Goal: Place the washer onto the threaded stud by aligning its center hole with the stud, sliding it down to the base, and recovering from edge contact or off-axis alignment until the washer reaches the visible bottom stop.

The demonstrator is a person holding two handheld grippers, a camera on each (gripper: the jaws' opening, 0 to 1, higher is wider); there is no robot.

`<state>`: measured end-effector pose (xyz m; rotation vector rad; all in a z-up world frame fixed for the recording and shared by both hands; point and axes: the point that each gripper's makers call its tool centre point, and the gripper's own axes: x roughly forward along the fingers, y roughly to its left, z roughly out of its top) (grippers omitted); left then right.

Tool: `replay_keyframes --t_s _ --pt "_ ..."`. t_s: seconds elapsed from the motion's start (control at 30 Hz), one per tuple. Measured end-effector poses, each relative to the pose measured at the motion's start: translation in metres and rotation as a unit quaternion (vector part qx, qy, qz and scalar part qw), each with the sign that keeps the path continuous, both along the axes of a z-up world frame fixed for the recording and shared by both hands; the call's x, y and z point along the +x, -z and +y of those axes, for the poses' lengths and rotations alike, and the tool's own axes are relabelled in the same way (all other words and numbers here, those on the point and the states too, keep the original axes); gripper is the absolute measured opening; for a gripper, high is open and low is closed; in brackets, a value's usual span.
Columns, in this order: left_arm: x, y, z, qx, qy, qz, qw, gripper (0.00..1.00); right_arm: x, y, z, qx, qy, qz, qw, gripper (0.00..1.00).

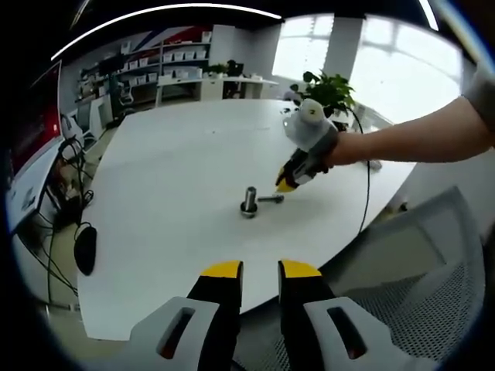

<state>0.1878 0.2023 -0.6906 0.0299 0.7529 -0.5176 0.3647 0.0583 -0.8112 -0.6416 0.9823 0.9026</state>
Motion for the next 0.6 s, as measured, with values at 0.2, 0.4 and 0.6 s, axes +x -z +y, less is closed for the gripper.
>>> replay_keyframes --t_s 0.2,0.4,0.6 --pt "-0.001 0.001 0.0 0.001 0.0 0.002 1.0 0.16 0.001 0.012 0.016 0.006 -0.005 0.019 0.9998 0.13" --pt "0.0 0.001 0.002 0.002 -0.006 0.002 1.0 0.16 0.003 0.021 0.025 -0.002 -0.02 0.027 0.9994 0.12" --pt "-0.001 0.001 0.003 0.003 -0.008 0.003 1.0 0.16 0.001 0.026 0.026 -0.006 -0.028 0.036 0.9989 0.12"
